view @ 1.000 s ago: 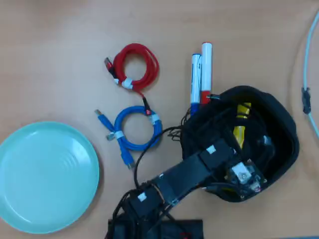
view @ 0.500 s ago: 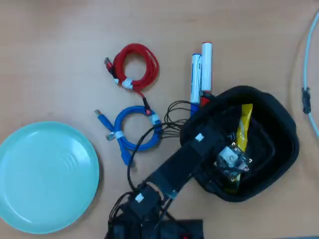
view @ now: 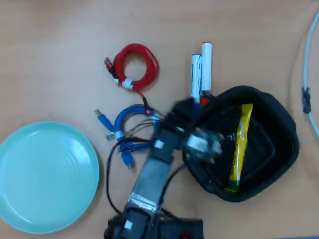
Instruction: Put a black charging cable in a black bowl and put a red charging cable in a green bowl
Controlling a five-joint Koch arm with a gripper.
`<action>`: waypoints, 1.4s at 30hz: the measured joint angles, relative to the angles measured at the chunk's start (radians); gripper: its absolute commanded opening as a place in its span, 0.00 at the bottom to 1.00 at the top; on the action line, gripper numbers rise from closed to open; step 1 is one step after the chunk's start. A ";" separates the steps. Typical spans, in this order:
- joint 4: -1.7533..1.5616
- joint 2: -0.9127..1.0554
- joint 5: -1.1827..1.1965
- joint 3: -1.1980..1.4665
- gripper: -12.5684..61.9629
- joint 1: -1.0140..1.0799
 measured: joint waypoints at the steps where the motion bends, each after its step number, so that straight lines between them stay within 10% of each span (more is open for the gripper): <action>1: -0.002 0.000 0.002 0.000 0.80 -0.078; 13: -0.193 -0.380 0.273 -0.147 0.80 -0.541; 42: -0.103 -1.002 0.588 -0.672 0.79 -0.607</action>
